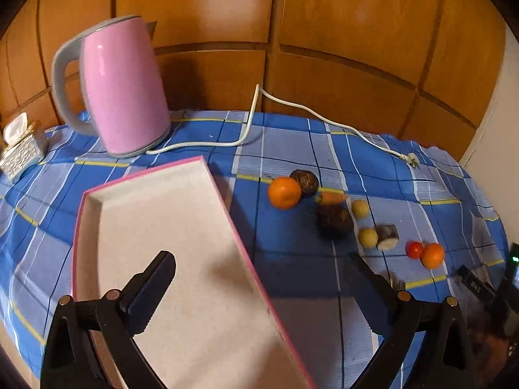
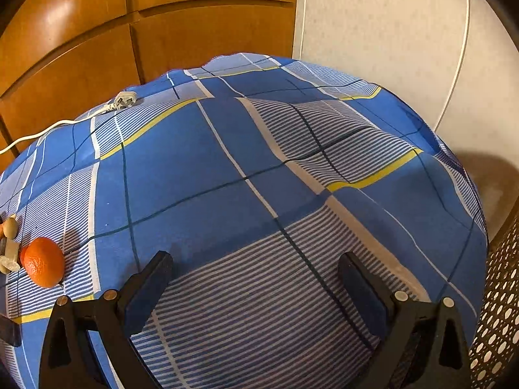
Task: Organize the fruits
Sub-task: 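Grasp the orange with the left tool and lift it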
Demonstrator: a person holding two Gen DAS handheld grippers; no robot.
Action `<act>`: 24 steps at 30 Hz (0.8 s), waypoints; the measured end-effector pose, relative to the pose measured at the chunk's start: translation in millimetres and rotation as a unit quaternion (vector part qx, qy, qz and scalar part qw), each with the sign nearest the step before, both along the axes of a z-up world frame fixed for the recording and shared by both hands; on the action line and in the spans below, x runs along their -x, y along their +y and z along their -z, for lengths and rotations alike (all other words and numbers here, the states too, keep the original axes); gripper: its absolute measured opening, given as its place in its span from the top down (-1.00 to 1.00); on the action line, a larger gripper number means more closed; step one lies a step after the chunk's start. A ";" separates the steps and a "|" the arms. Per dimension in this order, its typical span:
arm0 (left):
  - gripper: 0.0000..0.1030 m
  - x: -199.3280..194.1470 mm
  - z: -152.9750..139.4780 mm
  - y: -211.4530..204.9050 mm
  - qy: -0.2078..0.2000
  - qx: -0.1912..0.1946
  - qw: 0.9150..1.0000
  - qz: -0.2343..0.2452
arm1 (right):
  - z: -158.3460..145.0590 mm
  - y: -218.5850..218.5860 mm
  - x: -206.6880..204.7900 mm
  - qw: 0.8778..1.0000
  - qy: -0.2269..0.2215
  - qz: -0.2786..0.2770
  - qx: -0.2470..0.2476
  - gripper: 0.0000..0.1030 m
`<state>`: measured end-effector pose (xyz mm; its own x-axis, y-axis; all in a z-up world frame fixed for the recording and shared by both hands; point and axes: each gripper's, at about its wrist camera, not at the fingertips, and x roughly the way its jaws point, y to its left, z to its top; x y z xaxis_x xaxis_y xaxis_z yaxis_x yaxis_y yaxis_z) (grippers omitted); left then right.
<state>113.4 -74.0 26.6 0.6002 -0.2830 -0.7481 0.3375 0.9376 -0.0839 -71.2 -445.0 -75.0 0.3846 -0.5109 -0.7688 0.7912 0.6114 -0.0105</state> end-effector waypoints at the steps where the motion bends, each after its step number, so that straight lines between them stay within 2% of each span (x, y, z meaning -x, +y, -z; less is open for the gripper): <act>1: -0.92 -6.3 0.1 -3.0 0.003 0.002 1.000 0.004 | 0.7 0.2 0.6 1.000 0.000 0.001 0.001 -1.00; 6: -0.54 -32.0 3.9 -22.6 0.004 -0.020 0.999 0.038 | 1.6 1.1 -0.6 1.000 -0.001 0.002 0.004 -1.00; 9: -0.34 -49.5 10.2 -35.1 0.019 -0.026 0.998 0.057 | 1.3 0.7 -0.4 1.000 -0.001 0.002 0.005 -1.00; 14: -0.31 -70.9 23.9 -61.9 0.031 -0.056 0.994 0.086 | 1.0 0.4 -0.3 1.000 -0.001 0.002 0.006 -1.00; 19: -0.31 -92.6 40.3 -77.6 0.050 -0.075 0.992 0.086 | 0.9 0.1 -0.4 1.000 0.000 0.002 0.006 -1.00; 21: -0.25 -100.0 47.7 -81.6 0.053 -0.086 0.992 0.079 | 0.9 0.1 -0.4 1.000 0.000 0.002 0.006 -1.00; 22: -0.06 -104.4 52.6 -82.7 0.061 -0.087 0.991 0.076 | 0.9 0.1 -0.4 1.000 0.000 0.002 0.006 -1.00; 23: 0.22 -108.7 57.9 -83.1 0.073 -0.086 0.991 0.074 | 0.9 0.1 -0.3 1.000 0.000 0.002 0.006 -1.00; 24: 0.22 -110.4 60.2 -82.1 0.076 -0.079 0.991 0.071 | 0.9 0.0 -0.4 1.000 0.000 0.002 0.006 -1.00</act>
<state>223.7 -156.1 -33.6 0.4398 -0.2285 -0.8685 0.4626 0.8865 0.0011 -70.8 -445.0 -75.9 0.3830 -0.5214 -0.7625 0.7933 0.6085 -0.0176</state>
